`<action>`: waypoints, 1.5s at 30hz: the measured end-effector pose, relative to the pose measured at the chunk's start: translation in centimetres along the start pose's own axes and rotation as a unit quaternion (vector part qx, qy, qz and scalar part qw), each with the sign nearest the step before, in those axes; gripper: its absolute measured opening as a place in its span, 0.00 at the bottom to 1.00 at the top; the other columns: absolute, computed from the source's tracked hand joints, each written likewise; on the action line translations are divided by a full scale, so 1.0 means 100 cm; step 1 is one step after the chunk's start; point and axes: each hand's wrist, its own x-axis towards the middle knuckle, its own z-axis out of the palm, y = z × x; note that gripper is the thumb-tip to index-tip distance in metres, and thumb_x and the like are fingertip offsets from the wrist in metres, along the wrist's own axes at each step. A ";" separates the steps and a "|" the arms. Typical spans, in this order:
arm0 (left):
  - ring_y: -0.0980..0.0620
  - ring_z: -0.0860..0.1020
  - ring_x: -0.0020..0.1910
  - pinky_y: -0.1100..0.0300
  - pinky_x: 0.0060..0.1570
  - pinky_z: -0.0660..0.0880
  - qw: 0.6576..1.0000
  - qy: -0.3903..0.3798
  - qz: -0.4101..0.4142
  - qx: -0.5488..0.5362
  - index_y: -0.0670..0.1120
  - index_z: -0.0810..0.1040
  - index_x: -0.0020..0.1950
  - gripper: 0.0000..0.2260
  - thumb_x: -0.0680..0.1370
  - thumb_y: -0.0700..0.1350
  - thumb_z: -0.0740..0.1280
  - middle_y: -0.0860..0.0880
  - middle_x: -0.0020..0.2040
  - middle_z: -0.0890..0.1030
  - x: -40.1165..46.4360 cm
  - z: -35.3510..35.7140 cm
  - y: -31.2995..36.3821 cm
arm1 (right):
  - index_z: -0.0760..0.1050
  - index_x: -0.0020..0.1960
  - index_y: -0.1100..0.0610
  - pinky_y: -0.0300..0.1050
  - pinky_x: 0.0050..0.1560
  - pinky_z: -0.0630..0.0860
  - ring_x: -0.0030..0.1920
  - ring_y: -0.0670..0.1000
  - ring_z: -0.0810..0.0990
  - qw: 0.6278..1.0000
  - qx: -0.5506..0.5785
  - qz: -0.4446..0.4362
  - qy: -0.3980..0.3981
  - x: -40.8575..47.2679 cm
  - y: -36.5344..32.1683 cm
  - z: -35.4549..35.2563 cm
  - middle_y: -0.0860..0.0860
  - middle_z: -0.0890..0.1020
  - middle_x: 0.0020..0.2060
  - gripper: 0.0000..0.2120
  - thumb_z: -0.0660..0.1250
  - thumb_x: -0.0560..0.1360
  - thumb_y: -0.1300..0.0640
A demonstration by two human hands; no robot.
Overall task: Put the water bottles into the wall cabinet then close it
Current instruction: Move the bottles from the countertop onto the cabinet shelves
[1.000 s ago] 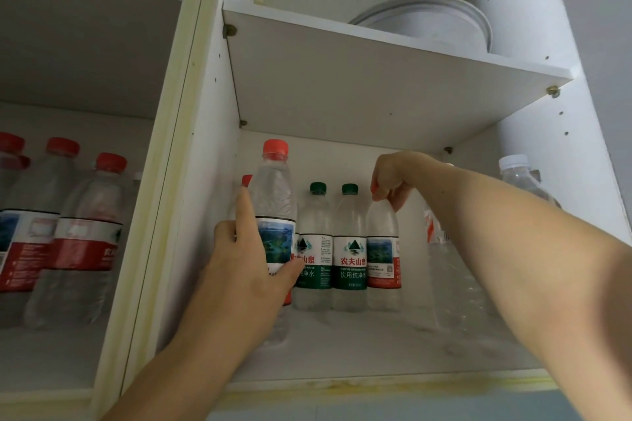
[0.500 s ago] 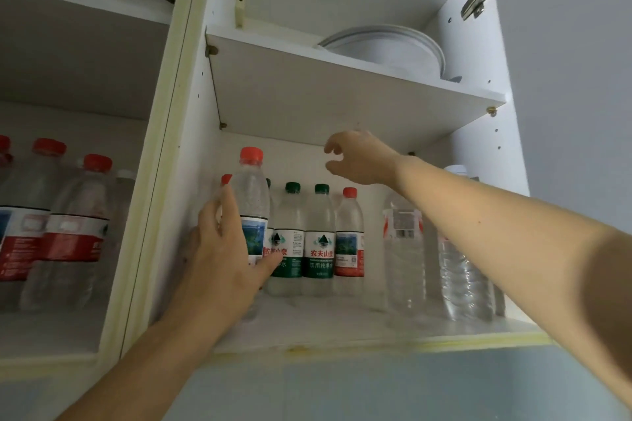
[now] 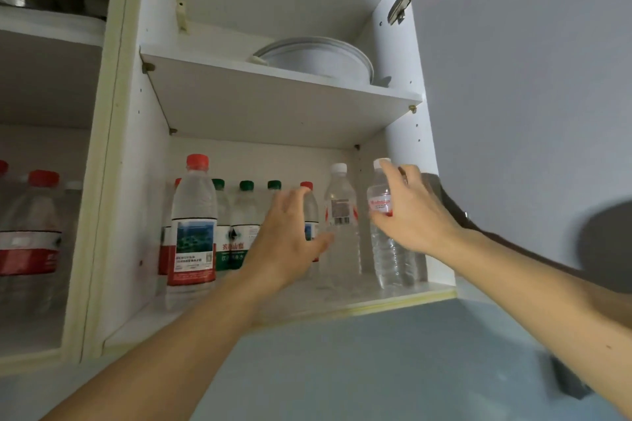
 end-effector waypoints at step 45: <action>0.34 0.30 0.78 0.38 0.79 0.46 0.853 -0.165 0.148 0.472 0.52 0.25 0.78 0.55 0.69 0.80 0.53 0.40 0.73 0.18 0.093 0.120 -0.066 | 0.27 0.80 0.58 0.56 0.66 0.73 0.73 0.66 0.70 0.971 -0.127 -0.012 -0.203 0.051 0.063 0.122 0.63 0.48 0.80 0.69 0.82 0.68 0.50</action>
